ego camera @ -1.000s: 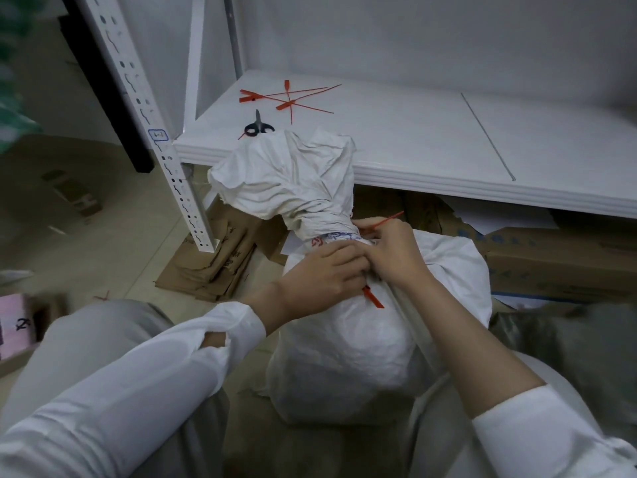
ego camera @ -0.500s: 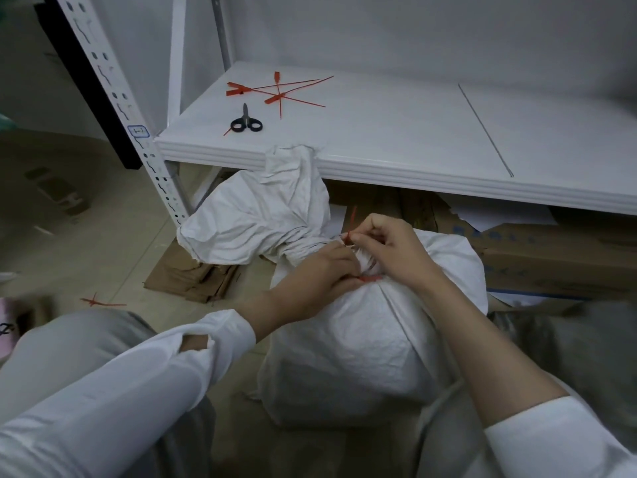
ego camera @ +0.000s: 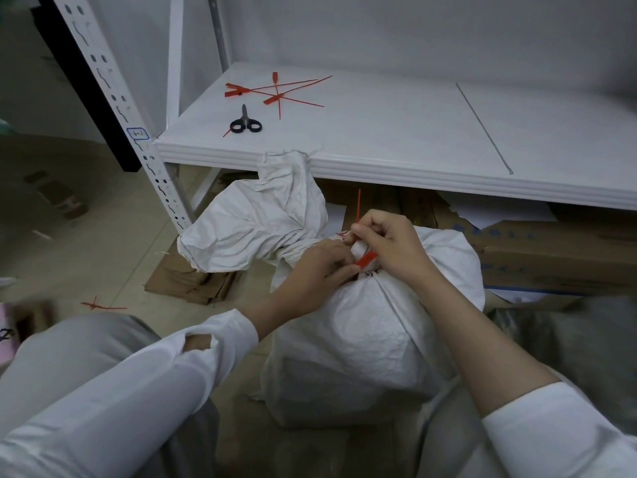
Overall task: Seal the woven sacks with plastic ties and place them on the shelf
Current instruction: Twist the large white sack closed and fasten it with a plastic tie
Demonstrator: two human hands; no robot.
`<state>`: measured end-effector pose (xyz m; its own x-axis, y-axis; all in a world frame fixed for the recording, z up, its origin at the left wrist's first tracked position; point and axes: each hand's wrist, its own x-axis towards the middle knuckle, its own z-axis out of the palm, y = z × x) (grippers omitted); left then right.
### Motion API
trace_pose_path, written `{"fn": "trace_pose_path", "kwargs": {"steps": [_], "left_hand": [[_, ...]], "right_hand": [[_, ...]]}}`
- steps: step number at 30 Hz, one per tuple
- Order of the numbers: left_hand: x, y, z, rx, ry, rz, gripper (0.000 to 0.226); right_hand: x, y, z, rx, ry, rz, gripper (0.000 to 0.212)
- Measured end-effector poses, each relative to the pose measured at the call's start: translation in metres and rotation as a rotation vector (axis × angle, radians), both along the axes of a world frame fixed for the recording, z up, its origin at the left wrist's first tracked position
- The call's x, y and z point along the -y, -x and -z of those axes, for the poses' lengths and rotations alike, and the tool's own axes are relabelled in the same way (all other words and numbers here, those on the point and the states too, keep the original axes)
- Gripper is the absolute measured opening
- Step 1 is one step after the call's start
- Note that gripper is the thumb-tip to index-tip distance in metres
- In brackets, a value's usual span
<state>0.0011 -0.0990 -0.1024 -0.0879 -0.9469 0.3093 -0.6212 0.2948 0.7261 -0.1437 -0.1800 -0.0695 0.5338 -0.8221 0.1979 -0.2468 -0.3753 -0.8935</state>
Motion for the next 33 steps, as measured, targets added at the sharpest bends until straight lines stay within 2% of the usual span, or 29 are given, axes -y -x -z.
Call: {"fn": "trace_pose_path", "kwargs": {"steps": [4, 8, 18, 33], "left_hand": [[-0.001, 0.006, 0.002, -0.038, 0.059, -0.102, 0.018], [-0.002, 0.011, 0.006, -0.063, 0.079, -0.157, 0.018], [0.009, 0.010, -0.003, -0.256, -0.115, -0.335, 0.033], [0.004, 0.019, -0.009, -0.323, -0.107, -0.453, 0.025]], "right_hand": [[0.004, 0.000, 0.001, 0.055, 0.007, 0.064, 0.025], [0.006, -0.001, 0.002, 0.026, 0.049, 0.067, 0.030], [0.005, -0.005, 0.006, 0.038, 0.020, -0.001, 0.034], [0.000, -0.012, 0.012, 0.093, -0.011, -0.009, 0.040]]}}
